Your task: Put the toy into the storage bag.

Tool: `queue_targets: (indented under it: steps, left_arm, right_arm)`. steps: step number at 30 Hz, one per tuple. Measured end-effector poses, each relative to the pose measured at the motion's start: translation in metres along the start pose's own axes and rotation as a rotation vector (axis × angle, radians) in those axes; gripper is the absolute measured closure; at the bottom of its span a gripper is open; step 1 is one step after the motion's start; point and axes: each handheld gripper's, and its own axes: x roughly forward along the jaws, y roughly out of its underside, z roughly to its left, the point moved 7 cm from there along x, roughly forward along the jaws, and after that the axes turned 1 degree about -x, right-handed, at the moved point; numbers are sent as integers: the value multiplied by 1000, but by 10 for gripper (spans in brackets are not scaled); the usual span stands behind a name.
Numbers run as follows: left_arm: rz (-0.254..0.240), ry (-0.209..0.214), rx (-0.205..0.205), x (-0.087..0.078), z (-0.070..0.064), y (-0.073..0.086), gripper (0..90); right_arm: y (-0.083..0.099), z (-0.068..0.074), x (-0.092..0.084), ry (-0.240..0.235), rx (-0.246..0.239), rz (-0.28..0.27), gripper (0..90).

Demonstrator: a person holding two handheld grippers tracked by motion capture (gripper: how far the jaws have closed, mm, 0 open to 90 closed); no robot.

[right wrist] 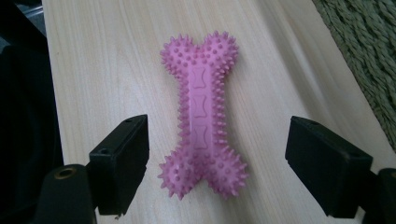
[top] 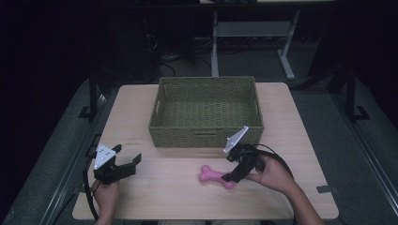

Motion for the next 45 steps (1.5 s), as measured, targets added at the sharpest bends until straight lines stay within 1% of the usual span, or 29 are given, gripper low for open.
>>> queue_targets:
  steps: [7,9,13,22,23,33,34,35,36,40,45]
  left_arm:
    - [-2,-2,-4,0,1,0,139]
    - [-1,-1,-3,0,1,0,139]
    - [-3,1,-7,0,0,0,139]
    - [-2,2,-6,0,1,0,139]
    - [-2,2,-6,0,1,0,138]
    - [-4,3,-10,0,0,0,139]
    - [-4,4,-10,0,0,0,138]
    - [-4,4,-10,0,0,0,139]
    - [-4,4,-10,0,0,0,138]
    - [-3,2,-8,0,1,0,138]
    - [-4,3,-9,0,1,0,139]
  right_arm:
    - [-8,2,8,-3,-26,22,219]
    - [-8,3,9,-5,-24,27,221]
    - [-11,5,18,-9,-40,48,229]
    - [-13,6,27,-11,-45,78,253]
    - [-14,6,30,-12,-49,82,271]
    - [-13,6,37,-17,-52,106,324]
    - [-13,6,39,-18,-60,113,339]
    - [-13,6,39,-18,-60,113,339]
    - [-13,7,41,-13,-64,123,373]
    - [-13,7,42,-12,-67,132,407]
    - [-12,7,44,-16,-74,143,431]
